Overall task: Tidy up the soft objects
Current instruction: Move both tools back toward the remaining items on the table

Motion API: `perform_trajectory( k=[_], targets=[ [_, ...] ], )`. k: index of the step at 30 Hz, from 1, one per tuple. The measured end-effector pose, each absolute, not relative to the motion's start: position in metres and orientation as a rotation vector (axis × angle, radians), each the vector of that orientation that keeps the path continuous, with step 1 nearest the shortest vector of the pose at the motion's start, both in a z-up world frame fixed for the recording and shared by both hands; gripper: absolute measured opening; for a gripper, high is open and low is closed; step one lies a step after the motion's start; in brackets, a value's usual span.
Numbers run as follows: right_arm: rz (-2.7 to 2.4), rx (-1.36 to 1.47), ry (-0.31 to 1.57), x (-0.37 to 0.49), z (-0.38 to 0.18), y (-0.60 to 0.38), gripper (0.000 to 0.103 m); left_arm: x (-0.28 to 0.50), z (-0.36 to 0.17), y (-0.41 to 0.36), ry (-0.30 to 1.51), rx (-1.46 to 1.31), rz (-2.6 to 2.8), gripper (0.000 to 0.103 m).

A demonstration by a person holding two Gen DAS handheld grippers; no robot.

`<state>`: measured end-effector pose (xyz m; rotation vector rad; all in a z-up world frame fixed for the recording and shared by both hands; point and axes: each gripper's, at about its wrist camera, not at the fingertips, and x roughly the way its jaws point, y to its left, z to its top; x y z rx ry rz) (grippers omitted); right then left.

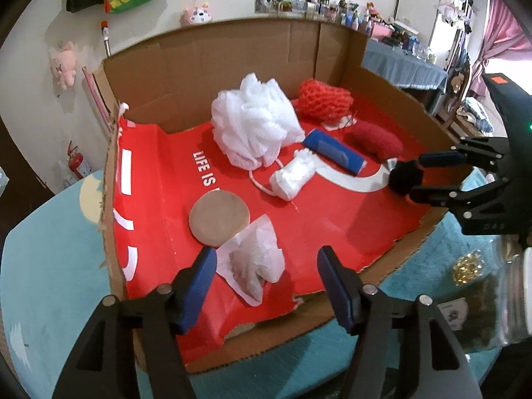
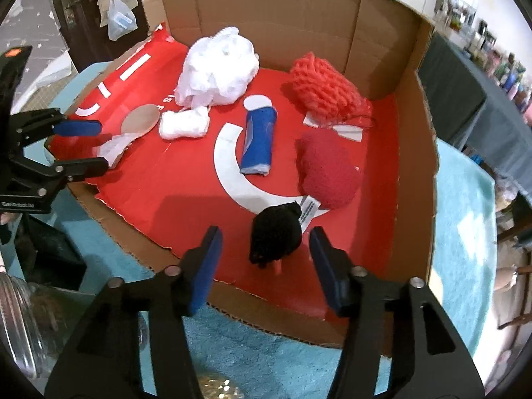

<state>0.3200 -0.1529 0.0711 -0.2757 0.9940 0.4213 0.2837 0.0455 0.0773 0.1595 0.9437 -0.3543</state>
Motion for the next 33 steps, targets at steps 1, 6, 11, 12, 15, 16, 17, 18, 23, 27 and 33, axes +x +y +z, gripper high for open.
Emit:
perform_trajectory(
  k=[1,6,11,12,15,16,17,18,23,27,33],
  targets=[
    [0.418,-0.278,0.985,0.319,0.074,-0.153,0.055,0.282,0.080,0.044,0.935,0.156,-0.352,0.068],
    [0.414,-0.232,0.947,0.310,0.095,-0.160,0.057,0.262,0.102,0.043,0.856,0.130,-0.360,0.081],
    [0.406,-0.197,0.875,0.291,0.122,-0.167,0.066,0.235,0.126,0.039,0.762,0.101,-0.358,0.093],
    [0.405,-0.191,0.863,0.287,0.127,-0.168,0.066,0.229,0.129,0.038,0.744,0.099,-0.353,0.096],
    [0.403,-0.171,0.807,0.268,0.144,-0.170,0.072,0.210,0.141,0.036,0.682,0.092,-0.339,0.099],
    [0.400,-0.163,0.779,0.259,0.151,-0.171,0.076,0.204,0.144,0.036,0.666,0.086,-0.333,0.101],
    [0.400,-0.155,0.758,0.252,0.156,-0.172,0.078,0.197,0.148,0.035,0.644,0.075,-0.328,0.101],
    [0.401,-0.148,0.742,0.245,0.160,-0.173,0.078,0.191,0.151,0.035,0.629,0.069,-0.324,0.102],
    [0.409,-0.122,0.654,0.209,0.178,-0.174,0.081,0.161,0.162,0.030,0.540,0.058,-0.298,0.103],
    [0.405,-0.110,0.582,0.176,0.188,-0.175,0.086,0.140,0.167,0.026,0.489,0.059,-0.286,0.103],
    [0.381,-0.103,0.507,0.133,0.193,-0.176,0.088,0.110,0.167,0.017,0.443,0.044,-0.290,0.103]
  ],
)
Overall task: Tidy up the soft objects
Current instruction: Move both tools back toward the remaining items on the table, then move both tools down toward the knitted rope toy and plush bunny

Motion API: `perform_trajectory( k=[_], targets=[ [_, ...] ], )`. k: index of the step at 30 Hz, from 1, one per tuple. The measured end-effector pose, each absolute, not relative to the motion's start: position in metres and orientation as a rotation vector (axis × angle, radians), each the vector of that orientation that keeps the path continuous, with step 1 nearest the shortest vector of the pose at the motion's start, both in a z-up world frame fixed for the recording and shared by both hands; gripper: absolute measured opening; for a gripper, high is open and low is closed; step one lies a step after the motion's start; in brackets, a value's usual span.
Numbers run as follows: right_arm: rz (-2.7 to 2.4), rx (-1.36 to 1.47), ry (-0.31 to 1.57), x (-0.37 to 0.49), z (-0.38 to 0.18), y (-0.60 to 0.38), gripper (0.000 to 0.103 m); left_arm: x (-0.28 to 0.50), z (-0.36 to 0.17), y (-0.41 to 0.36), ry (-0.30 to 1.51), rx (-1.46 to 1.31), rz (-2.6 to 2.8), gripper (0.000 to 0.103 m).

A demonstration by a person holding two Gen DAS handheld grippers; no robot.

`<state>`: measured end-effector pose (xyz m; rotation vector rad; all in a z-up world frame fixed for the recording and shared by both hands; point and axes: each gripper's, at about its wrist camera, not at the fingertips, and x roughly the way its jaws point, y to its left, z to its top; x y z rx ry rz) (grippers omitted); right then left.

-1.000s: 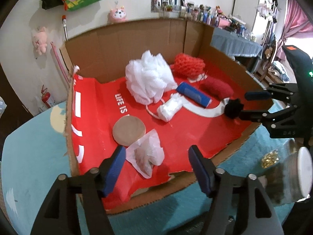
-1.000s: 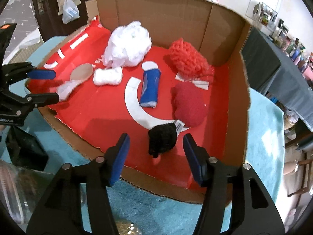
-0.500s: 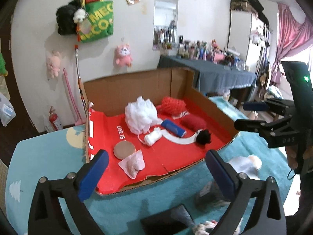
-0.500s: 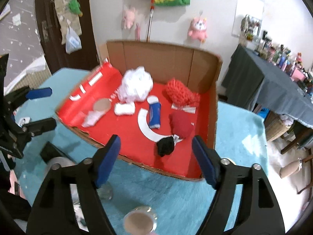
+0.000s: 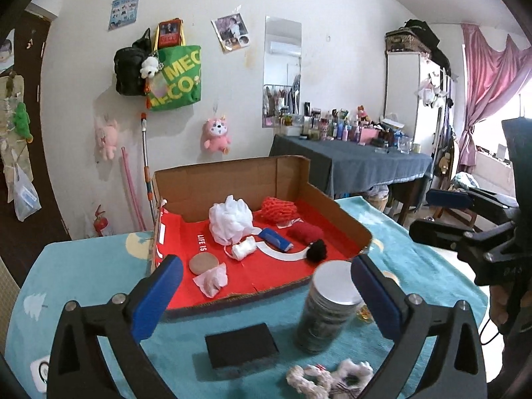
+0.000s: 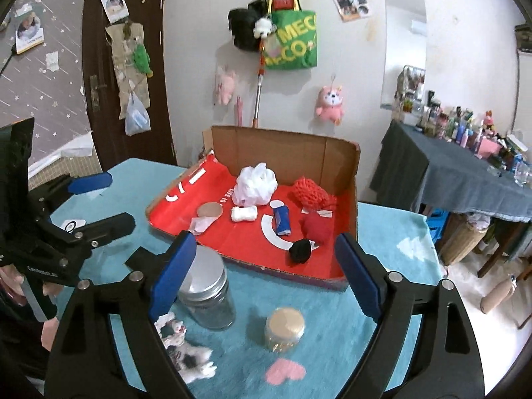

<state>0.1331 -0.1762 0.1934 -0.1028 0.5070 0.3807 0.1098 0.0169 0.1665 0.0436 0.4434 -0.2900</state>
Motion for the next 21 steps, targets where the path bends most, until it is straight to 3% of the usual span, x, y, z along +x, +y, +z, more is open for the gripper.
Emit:
perform_trajectory(
  k=[2,21],
  targets=[
    [0.371,-0.102,0.493,0.123,0.192,-0.177,0.093,0.101,0.164,0.014,0.429,0.047,-0.289,0.103],
    [0.275,-0.053,0.534,0.063,0.119,-0.180,0.093,0.061,0.094,0.007,0.542,0.018,-0.273,0.103]
  ],
)
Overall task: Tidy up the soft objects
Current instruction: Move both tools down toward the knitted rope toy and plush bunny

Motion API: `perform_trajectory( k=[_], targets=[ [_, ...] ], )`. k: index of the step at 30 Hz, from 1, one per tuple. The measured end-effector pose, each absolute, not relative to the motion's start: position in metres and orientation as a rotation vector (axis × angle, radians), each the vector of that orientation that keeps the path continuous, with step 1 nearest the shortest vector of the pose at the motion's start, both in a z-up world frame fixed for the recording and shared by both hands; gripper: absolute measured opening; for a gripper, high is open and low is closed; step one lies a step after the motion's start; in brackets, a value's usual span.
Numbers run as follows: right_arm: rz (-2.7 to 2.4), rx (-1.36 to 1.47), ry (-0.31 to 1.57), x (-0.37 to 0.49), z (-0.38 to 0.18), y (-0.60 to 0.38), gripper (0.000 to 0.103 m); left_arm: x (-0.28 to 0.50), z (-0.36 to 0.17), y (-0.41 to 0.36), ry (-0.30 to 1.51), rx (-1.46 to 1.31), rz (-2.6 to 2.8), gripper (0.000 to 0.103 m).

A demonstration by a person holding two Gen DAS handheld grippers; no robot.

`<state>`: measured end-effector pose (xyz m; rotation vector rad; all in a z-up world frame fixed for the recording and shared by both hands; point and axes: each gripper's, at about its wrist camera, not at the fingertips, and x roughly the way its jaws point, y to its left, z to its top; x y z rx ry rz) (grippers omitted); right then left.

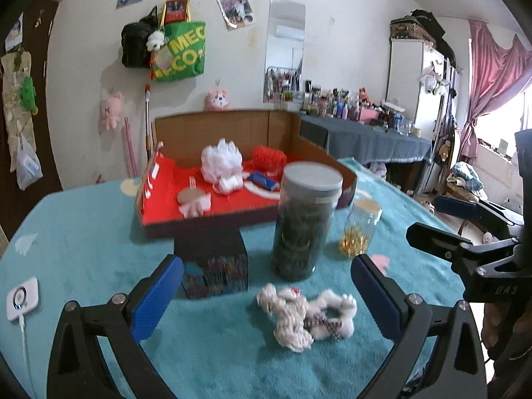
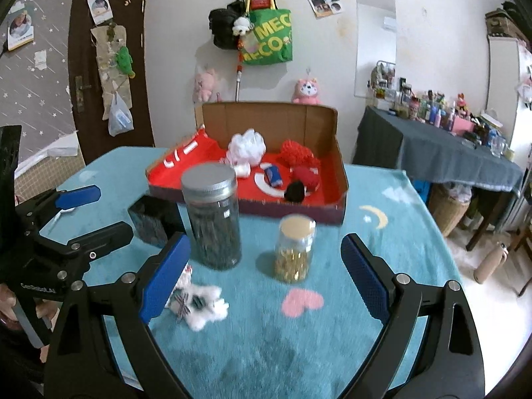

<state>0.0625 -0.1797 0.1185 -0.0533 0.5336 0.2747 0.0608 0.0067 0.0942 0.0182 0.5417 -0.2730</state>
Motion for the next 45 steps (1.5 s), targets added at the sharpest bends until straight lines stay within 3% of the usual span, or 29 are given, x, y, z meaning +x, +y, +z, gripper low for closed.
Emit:
perform_trajectory(
  k=[13,28,45],
  targets=[
    [0.271,-0.002,0.662,0.074,0.066,-0.188,0.093,0.067,0.048,0.004,0.686,0.024,-0.263,0.103],
    [0.289,0.018,0.727,0.089,0.045,-0.189,0.093,0.083,0.022,0.009,0.820,0.046,-0.230,0.103],
    [0.521,-0.003,0.807,0.099,0.035,-0.155,0.093,0.082,0.041,0.036,0.789,0.084,-0.238,0.103]
  ],
)
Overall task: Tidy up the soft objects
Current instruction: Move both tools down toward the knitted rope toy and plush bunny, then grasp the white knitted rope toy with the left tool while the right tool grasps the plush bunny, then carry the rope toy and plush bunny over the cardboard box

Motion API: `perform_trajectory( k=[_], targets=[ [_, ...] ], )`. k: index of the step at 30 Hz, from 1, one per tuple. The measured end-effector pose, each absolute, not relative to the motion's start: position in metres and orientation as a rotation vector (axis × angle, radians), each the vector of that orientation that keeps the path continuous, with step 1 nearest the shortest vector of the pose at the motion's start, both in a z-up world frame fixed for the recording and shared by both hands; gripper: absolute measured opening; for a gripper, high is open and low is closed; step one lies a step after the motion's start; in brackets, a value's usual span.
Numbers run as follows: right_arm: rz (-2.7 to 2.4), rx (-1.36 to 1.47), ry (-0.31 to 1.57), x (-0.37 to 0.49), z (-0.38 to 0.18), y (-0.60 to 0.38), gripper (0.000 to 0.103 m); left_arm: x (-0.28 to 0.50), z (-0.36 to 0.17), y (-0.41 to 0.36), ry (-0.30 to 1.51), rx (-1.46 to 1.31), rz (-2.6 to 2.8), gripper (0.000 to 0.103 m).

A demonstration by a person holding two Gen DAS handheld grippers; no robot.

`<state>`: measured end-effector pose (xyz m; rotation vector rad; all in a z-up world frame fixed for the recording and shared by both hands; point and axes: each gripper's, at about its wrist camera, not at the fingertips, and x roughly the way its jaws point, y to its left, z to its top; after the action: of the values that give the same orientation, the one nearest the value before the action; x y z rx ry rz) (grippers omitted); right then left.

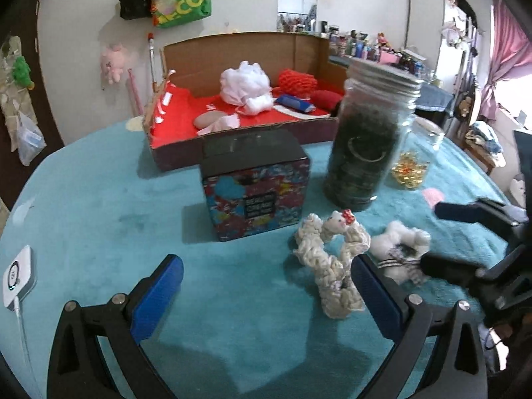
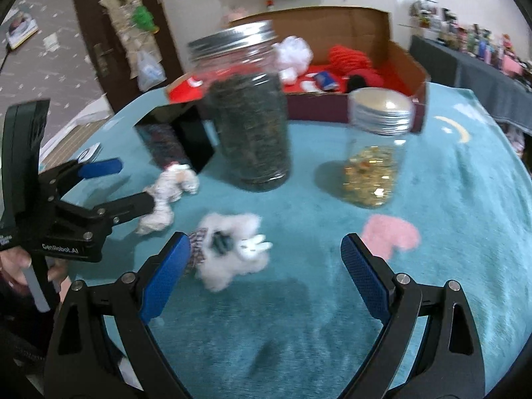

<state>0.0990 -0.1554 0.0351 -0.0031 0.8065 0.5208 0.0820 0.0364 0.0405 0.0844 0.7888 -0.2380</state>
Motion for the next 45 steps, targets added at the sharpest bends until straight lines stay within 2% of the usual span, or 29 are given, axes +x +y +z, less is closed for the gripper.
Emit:
perform_trajectory(
  k=[12,17,21,23,24,25,26,27,28,31,45],
  targets=[
    [0.470,-0.216,0.809,0.094,0.021,-0.125,0.093,0.089,0.030,0.021,0.833,0.069,-0.311,0.098],
    [0.352,-0.179,0.798,0.102,0.025,-0.146,0.093,0.090,0.024,0.016,0.851,0.069,-0.329,0.098],
    [0.383,-0.139,0.812,0.107,0.027,-0.154,0.093,0.093,0.021,0.013,0.863,0.065,-0.343,0.079],
    [0.398,-0.156,0.807,0.108,0.027,-0.151,0.092,0.092,0.021,0.012,0.854,0.067,-0.349,0.068],
    [0.410,-0.159,0.804,0.107,0.028,-0.148,0.091,0.092,0.021,0.011,0.848,0.067,-0.358,0.057],
    [0.424,-0.162,0.803,0.107,0.028,-0.145,0.083,0.091,0.022,0.010,0.843,0.066,-0.372,0.040],
    [0.449,-0.162,0.802,0.106,0.027,-0.142,0.061,0.091,0.022,0.009,0.841,0.065,-0.382,0.034],
    [0.472,-0.150,0.808,0.106,0.026,-0.139,0.051,0.090,0.023,0.008,0.838,0.061,-0.394,0.028],
    [0.481,-0.145,0.806,0.106,0.025,-0.138,0.051,0.088,0.025,0.008,0.836,0.054,-0.403,0.026],
    [0.491,-0.144,0.765,0.098,0.029,-0.137,0.046,0.083,0.030,0.004,0.817,0.063,-0.418,0.025],
    [0.499,-0.103,0.722,0.091,0.046,-0.148,0.044,0.082,0.039,0.001,0.799,0.067,-0.431,0.025]
  ],
)
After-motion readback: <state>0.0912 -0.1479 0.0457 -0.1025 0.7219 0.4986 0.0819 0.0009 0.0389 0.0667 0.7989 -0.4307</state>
